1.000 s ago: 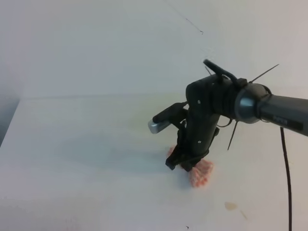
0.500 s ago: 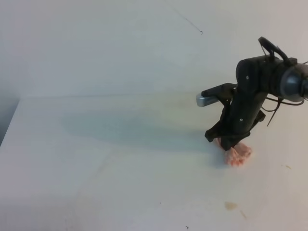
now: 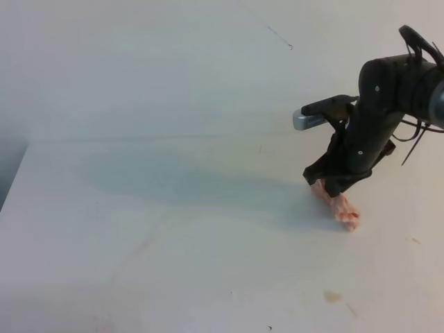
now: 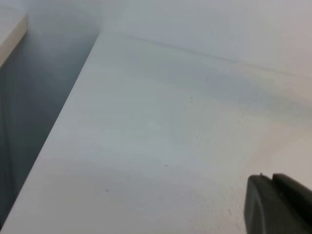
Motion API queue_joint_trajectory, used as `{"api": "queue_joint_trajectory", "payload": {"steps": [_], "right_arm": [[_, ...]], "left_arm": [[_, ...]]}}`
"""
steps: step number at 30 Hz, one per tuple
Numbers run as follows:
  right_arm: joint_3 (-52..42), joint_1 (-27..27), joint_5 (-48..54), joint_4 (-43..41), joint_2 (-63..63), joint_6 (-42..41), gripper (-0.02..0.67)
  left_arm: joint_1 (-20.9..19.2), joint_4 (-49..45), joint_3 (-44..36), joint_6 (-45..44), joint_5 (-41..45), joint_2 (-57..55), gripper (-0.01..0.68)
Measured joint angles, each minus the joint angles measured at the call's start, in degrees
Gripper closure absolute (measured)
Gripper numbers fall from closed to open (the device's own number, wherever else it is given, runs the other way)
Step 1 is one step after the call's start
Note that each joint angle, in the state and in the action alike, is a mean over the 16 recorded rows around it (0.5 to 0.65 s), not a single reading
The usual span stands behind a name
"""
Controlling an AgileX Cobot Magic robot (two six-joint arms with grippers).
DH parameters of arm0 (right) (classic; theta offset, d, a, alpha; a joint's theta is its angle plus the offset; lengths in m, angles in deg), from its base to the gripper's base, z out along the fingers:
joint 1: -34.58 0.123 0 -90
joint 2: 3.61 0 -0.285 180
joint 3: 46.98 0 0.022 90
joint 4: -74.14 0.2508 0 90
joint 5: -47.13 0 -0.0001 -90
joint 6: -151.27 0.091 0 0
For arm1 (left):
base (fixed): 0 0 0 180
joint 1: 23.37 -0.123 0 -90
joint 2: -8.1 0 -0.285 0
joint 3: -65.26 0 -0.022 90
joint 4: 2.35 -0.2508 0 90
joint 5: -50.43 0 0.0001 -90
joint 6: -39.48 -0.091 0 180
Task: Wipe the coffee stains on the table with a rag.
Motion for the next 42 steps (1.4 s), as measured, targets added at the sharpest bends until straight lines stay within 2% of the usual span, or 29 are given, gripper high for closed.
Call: {"api": "queue_joint_trajectory", "payload": {"steps": [12, 15, 18, 21, 24, 31, 37, 42], "right_arm": [[0.03, 0.01, 1.40, 4.95, -1.34, -1.79, 0.225], [0.03, 0.01, 1.69, 6.10, -2.12, -2.35, 0.184], [0.01, 0.01, 2.08, 7.47, -3.15, -3.26, 0.172], [-0.01, 0.01, 2.47, 9.42, -4.77, -4.53, 0.191], [-0.04, 0.01, 2.96, 11.51, -7.00, -6.01, 0.242], [-0.84, 0.01, 4.05, 15.32, -14.01, -9.07, 0.437], [-5.43, 0.01, 2.97, 16.19, -22.41, -9.67, 0.591], [-13.11, 0.01, -0.24, 15.77, -31.00, -8.56, 0.640]], "left_arm": [[0.00, 0.00, 0.00, 0.00, 0.06, 0.00, 0.672], [0.00, 0.00, 0.00, 0.00, 0.06, 0.00, 0.672], [0.00, 0.00, 0.00, 0.00, 0.06, 0.00, 0.672], [0.00, 0.00, 0.00, 0.00, 0.06, 0.00, 0.672], [0.00, 0.00, 0.00, 0.00, 0.06, 0.00, 0.672], [0.00, 0.00, 0.00, 0.00, 0.06, 0.00, 0.672], [0.00, 0.00, 0.00, 0.00, 0.06, 0.00, 0.672], [0.00, 0.00, 0.00, 0.00, 0.06, 0.00, 0.672]]}}
